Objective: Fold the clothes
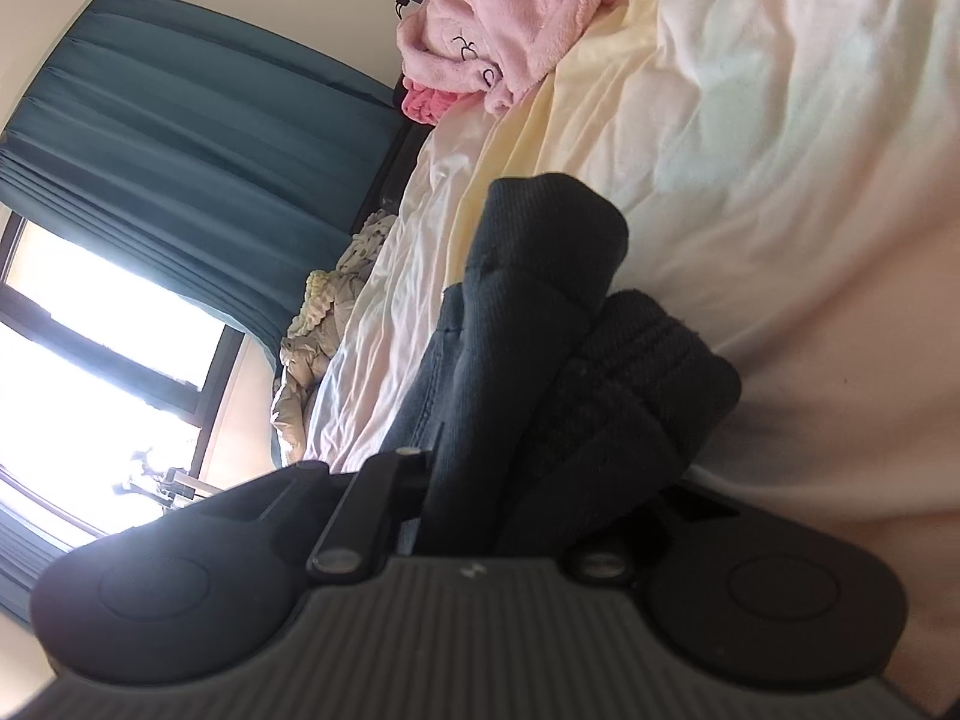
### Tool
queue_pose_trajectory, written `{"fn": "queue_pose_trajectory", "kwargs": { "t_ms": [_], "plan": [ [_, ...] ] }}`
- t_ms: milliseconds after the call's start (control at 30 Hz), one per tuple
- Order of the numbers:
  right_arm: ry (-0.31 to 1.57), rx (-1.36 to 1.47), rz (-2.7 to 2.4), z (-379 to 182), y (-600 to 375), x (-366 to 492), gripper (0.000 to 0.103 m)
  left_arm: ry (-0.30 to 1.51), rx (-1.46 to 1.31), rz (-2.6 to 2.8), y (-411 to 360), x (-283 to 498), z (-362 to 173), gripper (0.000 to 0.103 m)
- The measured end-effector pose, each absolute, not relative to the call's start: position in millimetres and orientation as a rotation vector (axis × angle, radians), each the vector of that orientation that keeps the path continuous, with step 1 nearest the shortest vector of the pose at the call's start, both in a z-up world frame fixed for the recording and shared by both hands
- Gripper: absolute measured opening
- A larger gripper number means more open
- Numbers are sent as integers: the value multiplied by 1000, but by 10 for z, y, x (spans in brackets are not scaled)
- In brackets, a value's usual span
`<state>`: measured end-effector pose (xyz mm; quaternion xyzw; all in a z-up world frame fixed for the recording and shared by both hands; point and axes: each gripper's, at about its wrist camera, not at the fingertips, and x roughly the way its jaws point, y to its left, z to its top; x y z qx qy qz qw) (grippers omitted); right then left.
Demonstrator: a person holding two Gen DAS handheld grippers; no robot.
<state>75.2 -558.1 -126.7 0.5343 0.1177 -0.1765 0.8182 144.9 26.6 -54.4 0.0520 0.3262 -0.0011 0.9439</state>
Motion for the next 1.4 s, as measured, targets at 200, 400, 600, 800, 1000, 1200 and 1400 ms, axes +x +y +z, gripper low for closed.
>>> {"fn": "queue_pose_trajectory", "kwargs": {
  "t_ms": [200,400,600,800,1000,1200,1400],
  "plan": [
    [273,906,-396,-934,-5380,874,10,665,11,-29,348,1373,-433,94],
    [250,626,-390,-364,-4915,1035,10,611,9,-70,384,1164,-135,94],
    [191,345,-276,340,-4071,1253,10,479,-15,-81,725,945,172,97],
    [145,50,-75,650,-2618,1437,10,315,-372,-79,1429,771,473,97],
    [141,-190,211,122,-1039,1306,10,274,-429,-77,1751,695,455,97],
    [294,-389,412,-730,-125,1017,11,320,-444,-73,1786,774,319,97],
    [348,-324,452,-580,-196,1003,20,373,-297,-69,1591,838,198,97]
  ]
}}
